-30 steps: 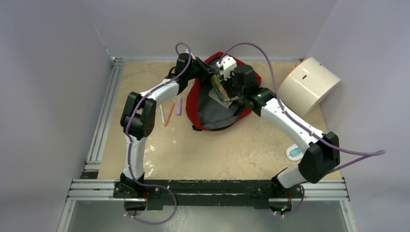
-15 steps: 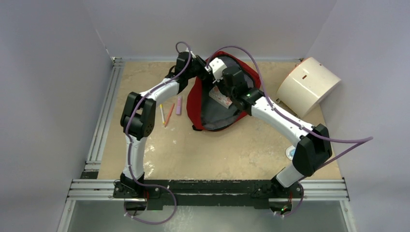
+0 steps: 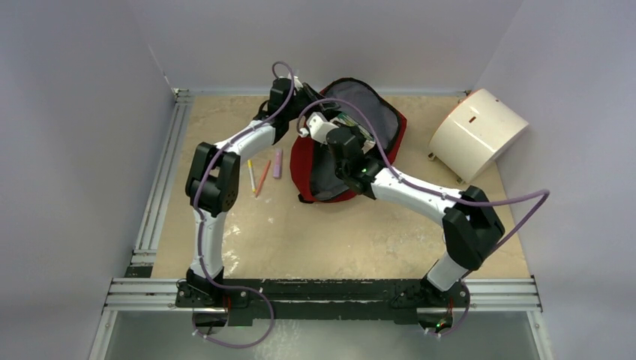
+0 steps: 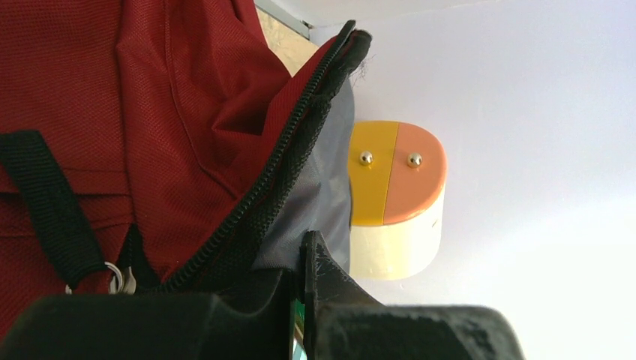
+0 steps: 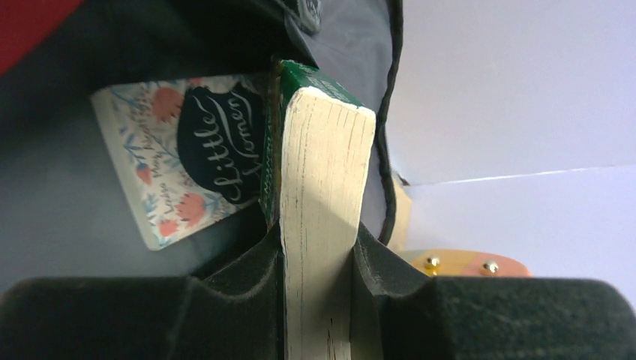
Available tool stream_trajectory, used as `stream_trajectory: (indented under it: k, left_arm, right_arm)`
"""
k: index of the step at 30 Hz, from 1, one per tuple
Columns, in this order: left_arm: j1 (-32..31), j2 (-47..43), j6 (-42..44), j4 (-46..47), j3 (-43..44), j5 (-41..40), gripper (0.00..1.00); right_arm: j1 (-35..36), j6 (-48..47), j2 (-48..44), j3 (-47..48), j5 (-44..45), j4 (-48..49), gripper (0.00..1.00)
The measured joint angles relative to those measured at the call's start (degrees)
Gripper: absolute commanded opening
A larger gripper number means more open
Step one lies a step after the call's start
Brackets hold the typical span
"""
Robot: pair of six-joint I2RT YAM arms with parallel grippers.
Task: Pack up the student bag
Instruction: Place the book in the student bag.
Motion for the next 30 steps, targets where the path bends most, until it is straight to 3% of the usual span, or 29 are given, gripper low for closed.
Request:
stream_trajectory:
  k: [13, 21, 30]
  left_arm:
    - [4.52, 2.54, 4.44, 0.74, 0.13, 11.43, 0.0]
    - [4.76, 4.37, 7.41, 0.17, 1.18, 14.69, 0.0]
    - [5.33, 4.52, 9.35, -1.62, 1.33, 15.78, 0.0]
  right_arm:
    - [0.26, -18.51, 6.64, -9.7, 8.28, 25.07, 0.0]
    - [0.28, -32.98, 14.19, -17.66, 10.21, 50.23, 0.0]
    - [0.07, -35.82, 19.56, -17.99, 9.86, 58.42, 0.0]
